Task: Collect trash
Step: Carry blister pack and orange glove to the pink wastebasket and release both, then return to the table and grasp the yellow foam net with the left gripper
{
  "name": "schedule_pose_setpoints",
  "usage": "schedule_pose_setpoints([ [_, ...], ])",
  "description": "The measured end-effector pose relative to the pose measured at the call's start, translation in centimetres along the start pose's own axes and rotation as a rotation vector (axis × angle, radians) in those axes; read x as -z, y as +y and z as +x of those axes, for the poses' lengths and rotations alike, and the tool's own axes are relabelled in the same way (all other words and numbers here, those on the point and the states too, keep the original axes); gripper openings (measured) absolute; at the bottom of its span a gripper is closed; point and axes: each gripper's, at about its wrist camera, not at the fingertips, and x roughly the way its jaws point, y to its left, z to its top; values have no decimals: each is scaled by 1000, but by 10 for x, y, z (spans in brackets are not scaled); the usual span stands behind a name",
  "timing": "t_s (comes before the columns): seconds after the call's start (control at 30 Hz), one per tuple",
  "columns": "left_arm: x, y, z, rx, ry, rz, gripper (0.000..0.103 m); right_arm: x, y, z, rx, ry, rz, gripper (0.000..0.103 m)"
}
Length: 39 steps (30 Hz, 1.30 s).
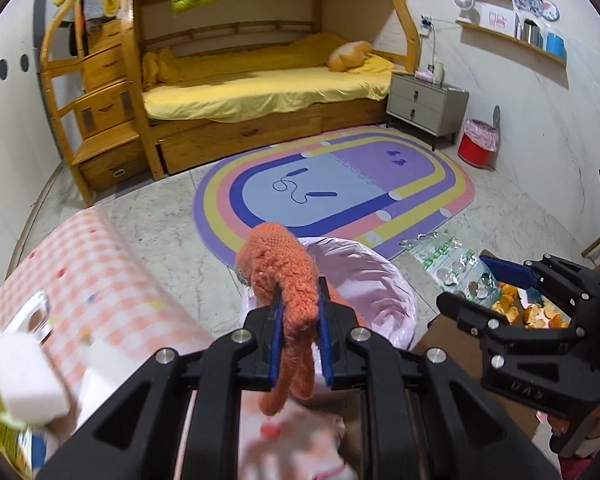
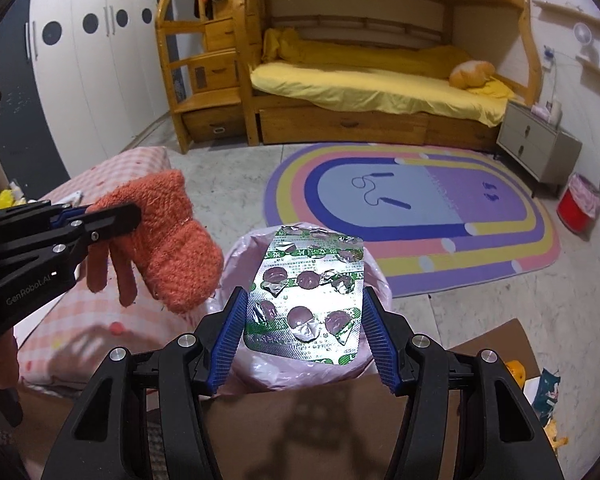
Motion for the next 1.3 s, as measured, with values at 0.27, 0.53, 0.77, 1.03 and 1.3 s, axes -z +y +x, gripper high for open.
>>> schedule_pose_setpoints([
  [0.27, -19, 6, 41, 35, 28, -15, 17, -4, -10, 42, 12, 38, 13, 58],
  [0.53, -28, 27, 36, 53, 0, -100, 66, -4, -19, 48, 20, 43, 60, 70],
  [0.77, -24, 44, -13, 14, -67, -139, 66, -10, -6, 18, 12, 44, 56, 70],
  [1.03, 4, 45, -85, -67, -95, -154, 71, -7, 42, -47, -62, -31, -20, 70],
  [1.3, 66, 74, -166, -248, -90, -230, 75, 4, 102, -88, -174, -69, -118, 65],
])
